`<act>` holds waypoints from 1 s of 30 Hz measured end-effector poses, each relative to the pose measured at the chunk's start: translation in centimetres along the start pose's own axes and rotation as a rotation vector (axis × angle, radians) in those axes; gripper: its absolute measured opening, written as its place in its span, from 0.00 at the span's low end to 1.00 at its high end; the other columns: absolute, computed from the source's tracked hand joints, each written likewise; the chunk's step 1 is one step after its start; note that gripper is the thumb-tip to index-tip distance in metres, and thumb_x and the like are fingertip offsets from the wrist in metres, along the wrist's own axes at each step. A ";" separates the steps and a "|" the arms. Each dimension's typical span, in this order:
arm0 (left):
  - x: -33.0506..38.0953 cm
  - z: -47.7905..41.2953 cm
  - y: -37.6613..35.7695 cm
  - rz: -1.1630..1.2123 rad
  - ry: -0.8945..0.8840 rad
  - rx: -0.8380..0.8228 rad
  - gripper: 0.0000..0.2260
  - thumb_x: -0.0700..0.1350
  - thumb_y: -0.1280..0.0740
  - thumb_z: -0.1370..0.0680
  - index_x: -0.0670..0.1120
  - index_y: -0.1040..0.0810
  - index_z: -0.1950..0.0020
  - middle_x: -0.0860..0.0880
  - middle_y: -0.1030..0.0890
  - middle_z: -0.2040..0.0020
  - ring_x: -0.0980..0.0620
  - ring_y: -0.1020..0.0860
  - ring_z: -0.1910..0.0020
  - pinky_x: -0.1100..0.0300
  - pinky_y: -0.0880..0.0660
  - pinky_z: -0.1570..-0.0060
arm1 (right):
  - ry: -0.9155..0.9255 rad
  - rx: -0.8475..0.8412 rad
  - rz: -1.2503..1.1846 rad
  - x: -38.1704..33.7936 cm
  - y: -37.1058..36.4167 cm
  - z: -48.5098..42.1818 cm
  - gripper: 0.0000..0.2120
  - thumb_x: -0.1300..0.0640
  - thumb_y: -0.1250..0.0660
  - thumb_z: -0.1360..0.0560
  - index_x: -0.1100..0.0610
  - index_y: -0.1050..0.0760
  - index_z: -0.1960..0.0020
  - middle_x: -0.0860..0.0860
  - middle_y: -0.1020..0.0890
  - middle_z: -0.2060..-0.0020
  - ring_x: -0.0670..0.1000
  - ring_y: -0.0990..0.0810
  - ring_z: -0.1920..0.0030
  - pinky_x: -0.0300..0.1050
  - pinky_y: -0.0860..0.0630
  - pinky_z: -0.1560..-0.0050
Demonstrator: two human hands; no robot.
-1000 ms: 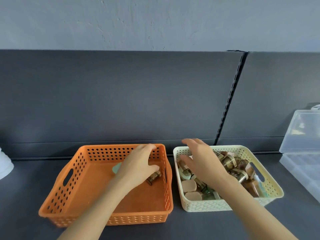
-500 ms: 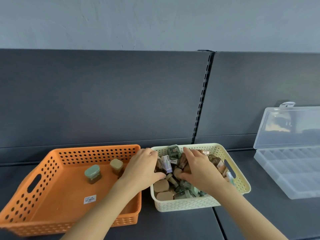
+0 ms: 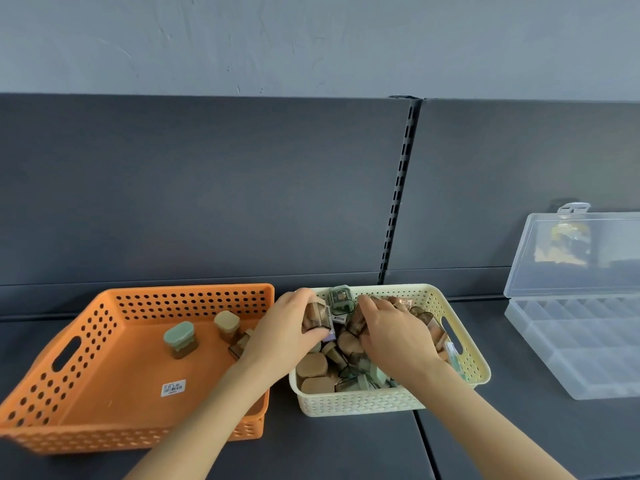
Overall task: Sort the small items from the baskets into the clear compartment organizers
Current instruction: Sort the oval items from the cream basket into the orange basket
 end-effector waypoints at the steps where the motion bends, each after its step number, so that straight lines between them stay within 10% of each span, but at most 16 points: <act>1: -0.3 0.0 0.1 0.025 0.017 0.016 0.19 0.50 0.29 0.26 0.50 0.30 0.39 0.54 0.26 0.42 0.57 0.27 0.48 0.72 0.33 0.60 | -0.003 -0.025 0.002 -0.1 -0.3 0.0 0.27 0.46 0.39 0.23 0.51 0.44 0.28 0.52 0.25 0.40 0.60 0.25 0.40 0.49 0.24 0.55; 12: -1.7 0.8 1.2 0.111 -0.001 0.063 0.23 0.44 0.29 0.25 0.55 0.29 0.32 0.55 0.27 0.39 0.58 0.28 0.44 0.69 0.33 0.47 | 0.014 -0.018 0.013 -0.2 0.1 0.0 0.18 0.63 0.42 0.24 0.53 0.40 0.36 0.53 0.23 0.50 0.57 0.26 0.58 0.41 0.43 0.74; 23: -2.0 1.7 1.7 0.185 -0.062 0.042 0.13 0.46 0.38 0.19 0.52 0.24 0.36 0.57 0.24 0.42 0.62 0.27 0.43 0.78 0.34 0.50 | 0.177 -0.128 0.025 -0.7 -0.4 0.2 0.27 0.51 0.34 0.24 0.44 0.42 0.28 0.50 0.31 0.32 0.55 0.20 0.50 0.45 0.25 0.59; 30: -3.0 2.6 3.1 0.206 -0.039 0.082 0.20 0.44 0.35 0.21 0.53 0.31 0.29 0.59 0.27 0.38 0.63 0.28 0.42 0.77 0.32 0.50 | 0.119 0.001 -0.242 -0.5 1.8 0.2 0.18 0.56 0.35 0.24 0.47 0.34 0.37 0.47 0.23 0.46 0.49 0.21 0.57 0.46 0.21 0.59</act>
Point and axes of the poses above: each hand's wrist, its own z-axis away from the middle knuckle, its own y-axis out of the back of the hand, x = y × z, the point moved 10 cm from there along -z, towards the middle knuckle
